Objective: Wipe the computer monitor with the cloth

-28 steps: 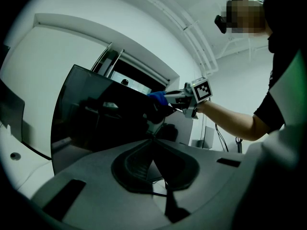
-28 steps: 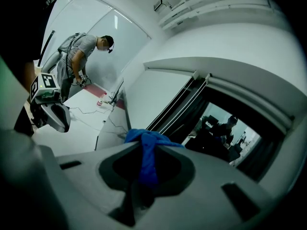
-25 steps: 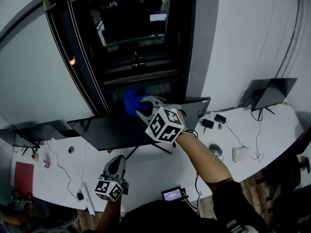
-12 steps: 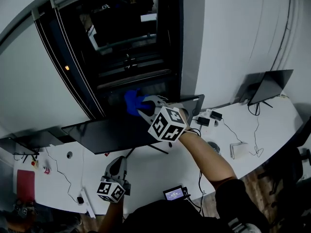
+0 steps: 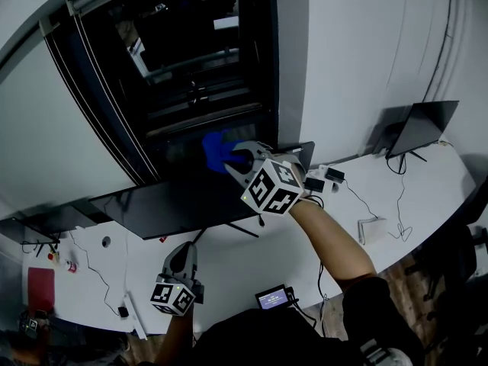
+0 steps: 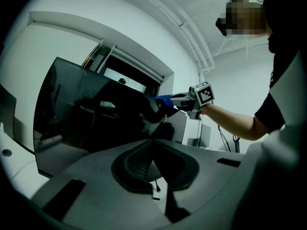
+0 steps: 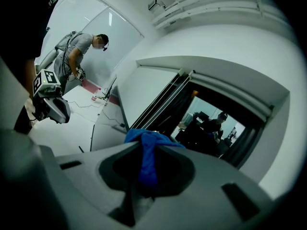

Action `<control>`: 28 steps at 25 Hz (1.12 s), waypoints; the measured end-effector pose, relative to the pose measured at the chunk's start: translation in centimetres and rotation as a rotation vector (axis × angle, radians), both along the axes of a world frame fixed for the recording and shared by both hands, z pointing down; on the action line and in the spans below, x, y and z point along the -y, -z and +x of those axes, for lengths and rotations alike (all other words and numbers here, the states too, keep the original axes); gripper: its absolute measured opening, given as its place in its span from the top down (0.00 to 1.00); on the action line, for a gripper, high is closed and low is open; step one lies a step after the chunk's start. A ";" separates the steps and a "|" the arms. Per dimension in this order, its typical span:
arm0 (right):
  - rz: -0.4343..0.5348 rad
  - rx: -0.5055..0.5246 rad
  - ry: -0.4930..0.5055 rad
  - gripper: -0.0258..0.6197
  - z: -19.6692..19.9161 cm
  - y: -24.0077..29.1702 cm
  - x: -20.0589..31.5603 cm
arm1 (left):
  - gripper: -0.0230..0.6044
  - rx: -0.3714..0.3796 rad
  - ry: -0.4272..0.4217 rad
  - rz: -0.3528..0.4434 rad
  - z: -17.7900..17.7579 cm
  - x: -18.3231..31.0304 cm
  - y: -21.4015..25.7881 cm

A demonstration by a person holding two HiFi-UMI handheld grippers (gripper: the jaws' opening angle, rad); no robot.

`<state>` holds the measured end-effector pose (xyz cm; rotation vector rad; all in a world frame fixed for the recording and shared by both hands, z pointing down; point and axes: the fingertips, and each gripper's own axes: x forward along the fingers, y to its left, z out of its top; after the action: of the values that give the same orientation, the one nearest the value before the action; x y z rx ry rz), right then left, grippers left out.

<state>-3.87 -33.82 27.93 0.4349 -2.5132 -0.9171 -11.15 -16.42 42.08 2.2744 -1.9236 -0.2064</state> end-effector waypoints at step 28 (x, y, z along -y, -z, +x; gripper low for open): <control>-0.110 0.139 -0.221 0.86 12.3 -0.1 6.5 | 0.97 -0.010 -0.027 -0.040 2.2 -0.4 -1.2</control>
<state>8.42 -40.30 28.02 0.7468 -2.5583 -0.6823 -8.92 -16.00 43.31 2.2677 -1.8742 -0.1745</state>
